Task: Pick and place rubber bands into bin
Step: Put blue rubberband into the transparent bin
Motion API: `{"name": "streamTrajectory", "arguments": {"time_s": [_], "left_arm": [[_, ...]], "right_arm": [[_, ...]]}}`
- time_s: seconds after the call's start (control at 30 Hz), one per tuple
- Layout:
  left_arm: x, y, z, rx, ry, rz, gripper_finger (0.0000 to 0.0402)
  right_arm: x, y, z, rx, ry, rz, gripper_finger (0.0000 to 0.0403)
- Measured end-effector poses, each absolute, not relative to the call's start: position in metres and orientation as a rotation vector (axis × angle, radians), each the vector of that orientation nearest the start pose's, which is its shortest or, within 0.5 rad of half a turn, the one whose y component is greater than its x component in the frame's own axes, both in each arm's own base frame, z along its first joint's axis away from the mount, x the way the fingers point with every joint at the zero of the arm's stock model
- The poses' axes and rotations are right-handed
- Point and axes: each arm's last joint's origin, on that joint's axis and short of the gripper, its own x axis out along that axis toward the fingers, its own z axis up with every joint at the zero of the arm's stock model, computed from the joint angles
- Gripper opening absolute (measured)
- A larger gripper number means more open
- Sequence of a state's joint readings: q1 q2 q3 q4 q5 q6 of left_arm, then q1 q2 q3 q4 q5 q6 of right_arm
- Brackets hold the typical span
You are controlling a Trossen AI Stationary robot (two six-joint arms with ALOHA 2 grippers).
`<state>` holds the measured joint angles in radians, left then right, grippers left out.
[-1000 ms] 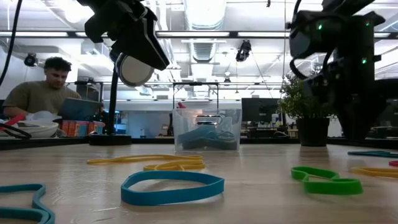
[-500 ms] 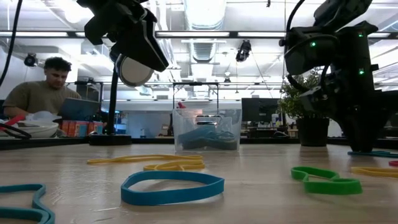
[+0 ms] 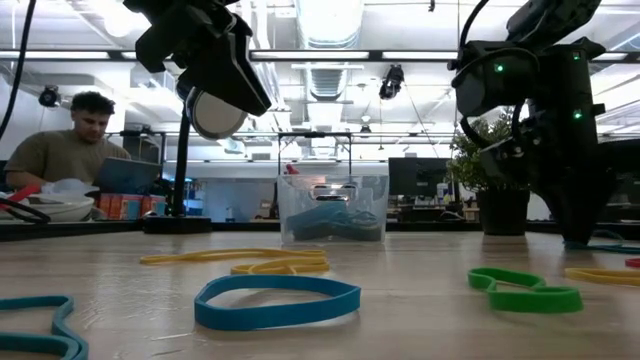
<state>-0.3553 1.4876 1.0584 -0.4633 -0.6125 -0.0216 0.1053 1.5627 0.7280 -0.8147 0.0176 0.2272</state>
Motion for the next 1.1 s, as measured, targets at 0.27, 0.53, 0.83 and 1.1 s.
{"name": "streamTrajectory", "arguments": {"time_s": [0.27,0.53,0.83,1.1], "left_arm": [[0.290,-0.090,0.248,0.396,0.791,0.248,0.0152],[0.289,-0.090,0.245,0.399,0.798,0.248,0.0152],[0.288,-0.089,0.242,0.404,0.807,0.248,0.0152],[0.288,-0.089,0.242,0.404,0.807,0.247,0.0152]], "right_arm": [[0.218,0.029,0.132,0.038,1.631,-0.103,0.0009],[0.228,0.045,0.157,-0.034,1.468,-0.074,0.0008],[0.240,0.063,0.204,-0.161,1.232,-0.086,0.0008],[0.259,0.074,0.248,-0.364,1.029,-0.131,0.0008]]}}
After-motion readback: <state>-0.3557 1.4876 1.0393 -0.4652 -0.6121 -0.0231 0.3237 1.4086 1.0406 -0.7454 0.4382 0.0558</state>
